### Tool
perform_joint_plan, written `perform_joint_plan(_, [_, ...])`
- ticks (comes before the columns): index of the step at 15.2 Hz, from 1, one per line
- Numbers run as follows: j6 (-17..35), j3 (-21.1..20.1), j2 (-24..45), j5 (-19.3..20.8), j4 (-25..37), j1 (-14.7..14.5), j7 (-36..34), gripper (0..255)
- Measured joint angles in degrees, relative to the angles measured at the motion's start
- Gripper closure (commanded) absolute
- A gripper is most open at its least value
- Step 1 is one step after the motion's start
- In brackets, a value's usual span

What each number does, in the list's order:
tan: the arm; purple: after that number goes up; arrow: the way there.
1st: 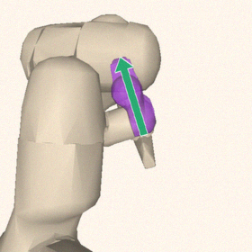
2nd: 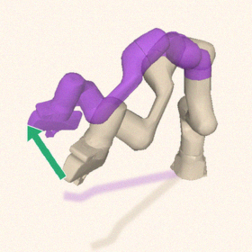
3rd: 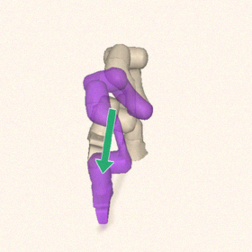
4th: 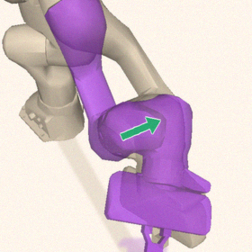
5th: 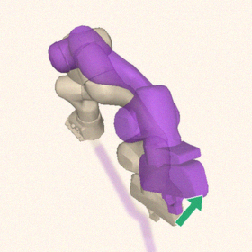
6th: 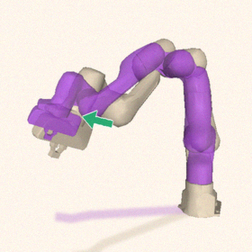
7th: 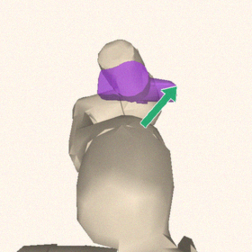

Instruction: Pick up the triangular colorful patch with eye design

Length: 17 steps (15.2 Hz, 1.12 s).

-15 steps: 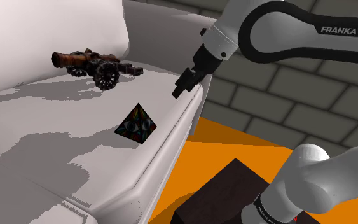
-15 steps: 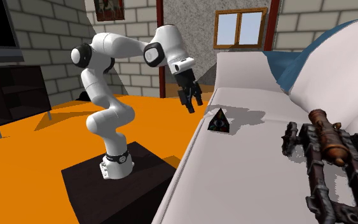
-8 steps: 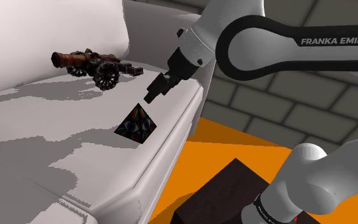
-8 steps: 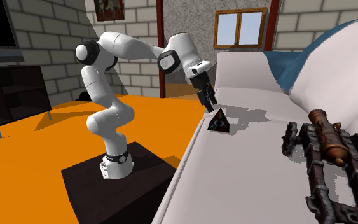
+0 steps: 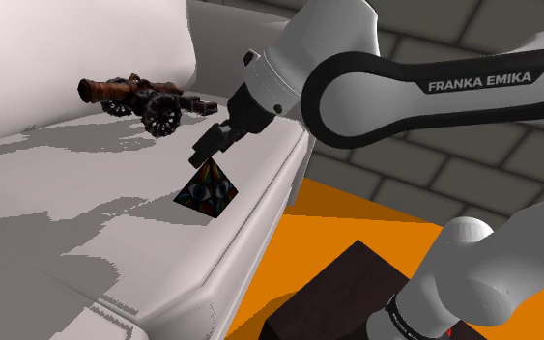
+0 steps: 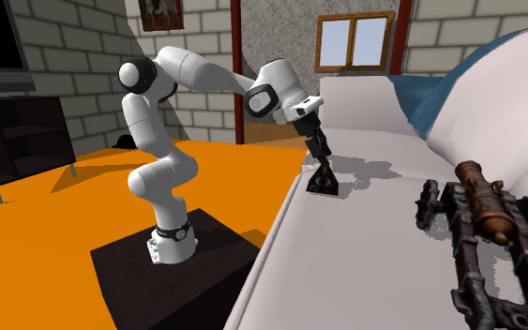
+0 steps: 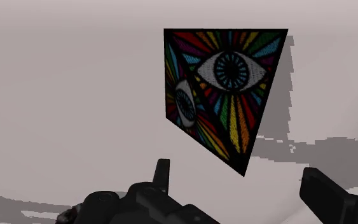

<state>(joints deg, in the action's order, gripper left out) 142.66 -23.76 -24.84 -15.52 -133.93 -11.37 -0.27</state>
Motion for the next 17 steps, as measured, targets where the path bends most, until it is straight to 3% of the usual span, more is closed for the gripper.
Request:
perform_joint_plan(4, [3.1,-0.5,0.9,-0.3,-2.2,-0.2,0.2,0])
perform_joint_plan(5, [3.5,-0.6,1.0,-0.3,-2.4,-0.2,0.2,255])
perform_joint_plan(17, [2.8,-0.4,0.8,-0.3,-1.9,-0.2,0.2,255])
